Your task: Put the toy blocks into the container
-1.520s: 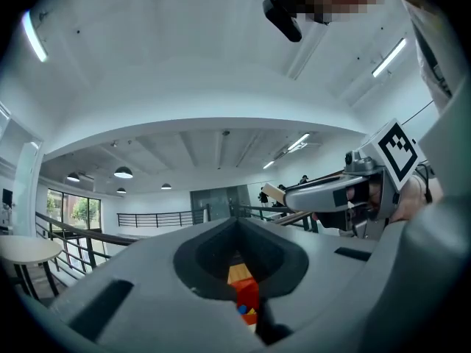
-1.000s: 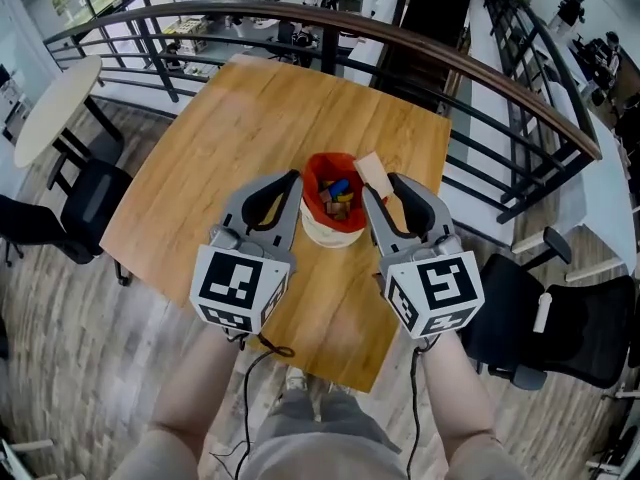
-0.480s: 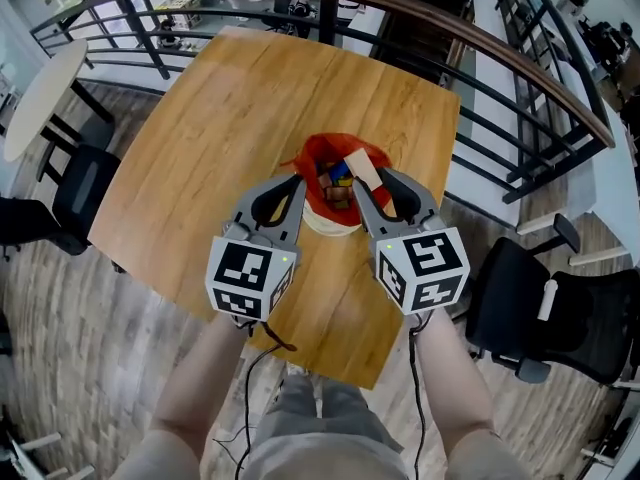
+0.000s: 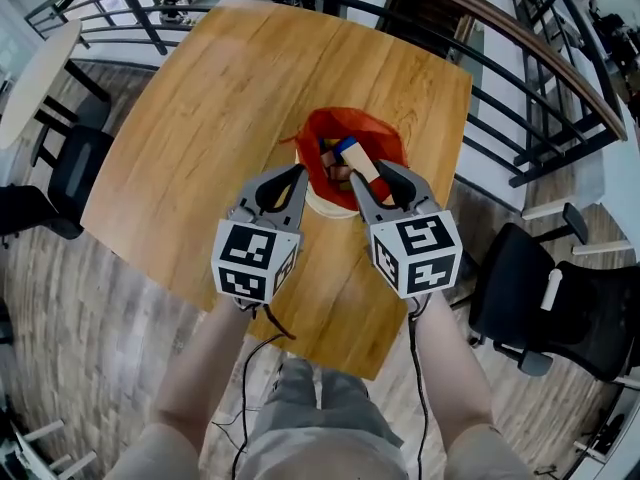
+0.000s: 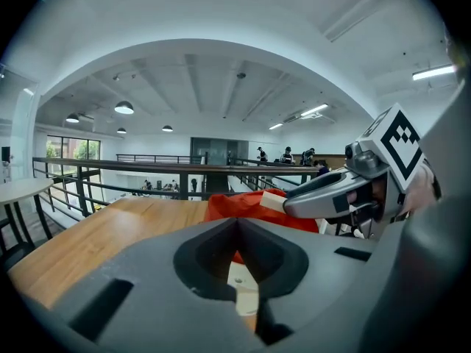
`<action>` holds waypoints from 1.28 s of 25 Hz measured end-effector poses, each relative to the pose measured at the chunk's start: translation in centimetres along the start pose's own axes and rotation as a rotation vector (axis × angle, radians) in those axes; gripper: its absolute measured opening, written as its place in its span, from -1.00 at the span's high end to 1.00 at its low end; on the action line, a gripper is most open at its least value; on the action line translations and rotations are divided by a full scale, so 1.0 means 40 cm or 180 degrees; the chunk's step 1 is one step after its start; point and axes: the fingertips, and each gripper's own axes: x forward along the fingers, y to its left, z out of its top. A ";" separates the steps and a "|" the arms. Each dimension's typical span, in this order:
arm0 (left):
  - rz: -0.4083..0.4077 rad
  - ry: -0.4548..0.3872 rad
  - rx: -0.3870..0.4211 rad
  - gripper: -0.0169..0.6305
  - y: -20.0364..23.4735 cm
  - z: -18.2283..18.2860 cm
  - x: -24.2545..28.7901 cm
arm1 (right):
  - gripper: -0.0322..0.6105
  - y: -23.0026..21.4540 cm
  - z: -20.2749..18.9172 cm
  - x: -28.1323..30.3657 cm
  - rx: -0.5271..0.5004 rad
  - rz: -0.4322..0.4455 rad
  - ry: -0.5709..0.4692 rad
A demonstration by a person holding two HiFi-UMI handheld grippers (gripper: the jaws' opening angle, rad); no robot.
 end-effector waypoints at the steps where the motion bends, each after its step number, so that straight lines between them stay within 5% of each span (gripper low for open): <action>1: -0.0005 0.0019 -0.0015 0.91 -0.001 -0.008 0.004 | 0.45 0.000 -0.011 0.006 0.0013 0.0014 0.0057; 8: -0.0022 0.0058 -0.0064 0.91 -0.006 -0.030 0.015 | 0.45 0.000 -0.094 0.038 -0.0052 0.0093 0.0461; 32: -0.0053 0.0068 -0.0069 0.91 -0.027 -0.030 0.003 | 0.45 -0.017 -0.089 0.011 0.0025 0.0003 0.0360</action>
